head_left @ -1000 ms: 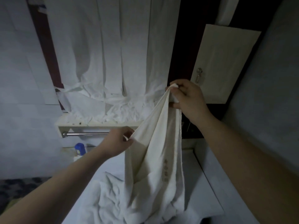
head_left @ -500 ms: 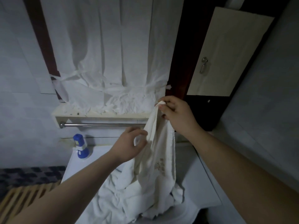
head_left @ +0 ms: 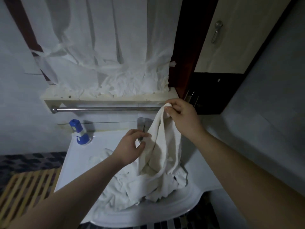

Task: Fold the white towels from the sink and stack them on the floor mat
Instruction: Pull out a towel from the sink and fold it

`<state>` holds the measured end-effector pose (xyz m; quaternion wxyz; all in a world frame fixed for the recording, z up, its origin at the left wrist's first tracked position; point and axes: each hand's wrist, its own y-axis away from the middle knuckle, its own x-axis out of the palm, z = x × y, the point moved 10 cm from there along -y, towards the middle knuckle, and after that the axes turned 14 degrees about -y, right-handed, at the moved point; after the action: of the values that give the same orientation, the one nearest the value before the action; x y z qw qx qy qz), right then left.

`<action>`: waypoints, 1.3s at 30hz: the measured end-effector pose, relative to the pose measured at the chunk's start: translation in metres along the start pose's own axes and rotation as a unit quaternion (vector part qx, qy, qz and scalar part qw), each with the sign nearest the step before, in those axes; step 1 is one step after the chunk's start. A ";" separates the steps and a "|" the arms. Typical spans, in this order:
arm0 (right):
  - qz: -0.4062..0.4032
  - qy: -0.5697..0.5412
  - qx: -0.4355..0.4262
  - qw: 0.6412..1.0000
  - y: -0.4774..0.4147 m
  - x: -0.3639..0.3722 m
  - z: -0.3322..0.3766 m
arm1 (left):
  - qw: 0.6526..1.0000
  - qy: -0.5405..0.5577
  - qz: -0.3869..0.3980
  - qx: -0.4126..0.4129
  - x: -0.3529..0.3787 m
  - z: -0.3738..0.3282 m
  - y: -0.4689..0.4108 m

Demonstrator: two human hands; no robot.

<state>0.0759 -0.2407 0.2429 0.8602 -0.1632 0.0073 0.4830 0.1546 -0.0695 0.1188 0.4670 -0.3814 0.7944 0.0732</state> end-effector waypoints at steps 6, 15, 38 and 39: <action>-0.066 0.010 0.042 0.997 0.004 -0.029 -0.049 | 0.995 -0.047 0.071 -0.043 0.034 0.031 0.021; -0.089 0.050 0.085 0.991 0.019 -0.038 -0.116 | 0.969 -0.078 0.233 -0.011 0.117 0.038 0.055; -0.055 0.226 0.164 0.959 0.042 -0.057 -0.201 | 0.909 -0.321 0.240 -0.115 0.141 0.133 0.035; -0.052 0.223 0.170 0.958 0.044 -0.056 -0.205 | 0.918 -0.294 0.247 -0.097 0.149 0.129 0.034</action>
<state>0.0393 -0.3252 0.0468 0.8757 -0.1181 0.2724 0.3807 0.1794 -0.0648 -0.0792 0.6073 -0.1775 0.6794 0.3717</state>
